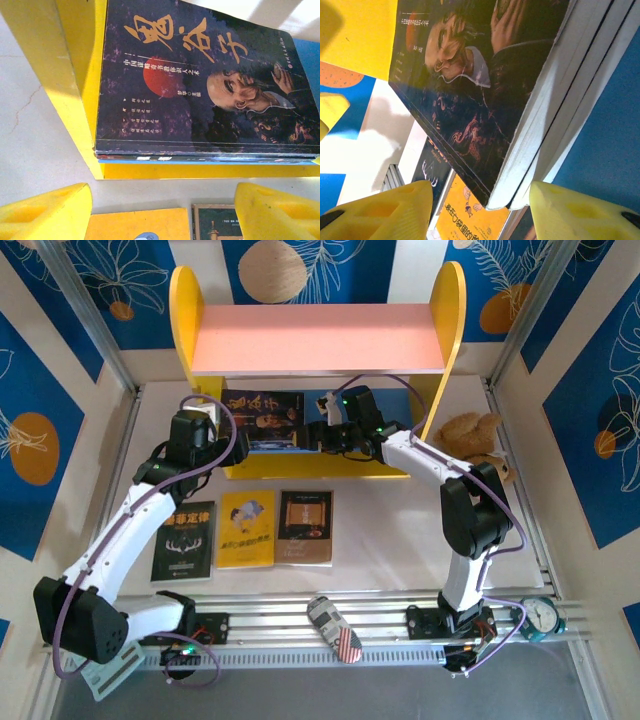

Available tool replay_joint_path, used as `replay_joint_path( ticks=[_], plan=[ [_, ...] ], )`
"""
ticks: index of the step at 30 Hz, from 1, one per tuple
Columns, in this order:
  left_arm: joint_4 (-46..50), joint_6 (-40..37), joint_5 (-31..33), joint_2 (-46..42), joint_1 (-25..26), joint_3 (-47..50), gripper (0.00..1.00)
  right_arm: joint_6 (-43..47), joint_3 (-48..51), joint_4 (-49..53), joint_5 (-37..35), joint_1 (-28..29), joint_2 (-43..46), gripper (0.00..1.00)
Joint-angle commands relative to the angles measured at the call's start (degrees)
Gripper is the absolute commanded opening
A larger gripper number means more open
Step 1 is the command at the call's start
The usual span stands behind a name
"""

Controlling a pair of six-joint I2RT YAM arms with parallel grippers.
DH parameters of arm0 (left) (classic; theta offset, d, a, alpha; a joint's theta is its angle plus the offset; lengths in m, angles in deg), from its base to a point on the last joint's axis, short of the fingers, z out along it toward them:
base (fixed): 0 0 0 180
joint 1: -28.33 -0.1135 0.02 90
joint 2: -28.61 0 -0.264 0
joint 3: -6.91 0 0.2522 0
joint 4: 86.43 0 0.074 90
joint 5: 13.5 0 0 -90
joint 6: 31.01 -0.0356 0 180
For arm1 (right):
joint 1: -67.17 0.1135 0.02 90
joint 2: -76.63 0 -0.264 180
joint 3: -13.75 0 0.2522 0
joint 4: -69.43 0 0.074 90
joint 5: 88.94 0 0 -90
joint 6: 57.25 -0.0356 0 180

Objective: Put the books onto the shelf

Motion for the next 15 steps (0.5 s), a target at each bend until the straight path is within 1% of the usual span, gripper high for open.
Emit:
replay_joint_path(
  ticks=[1,6,9,15],
  plan=[
    [2.3,-1.8,0.5,-1.9,-1.0,1.0,0.75,0.3,-0.8,-0.6,1.2,-0.4,0.1,0.55],
    [4.7,-2.4,1.2,-4.0,-1.0,2.6,0.76,1.2,2.9,-0.3,0.7,-2.9,3.8,0.55],
    [6.6,-2.1,0.4,-5.1,-1.0,3.3,0.75,2.9,4.8,1.9,-1.1,-3.7,6.6,0.55],
    [7.2,2.0,-5.3,-10.1,-0.9,9.3,0.74,5.9,10.7,5.6,-4.1,-3.5,14.4,0.55]
  ],
)
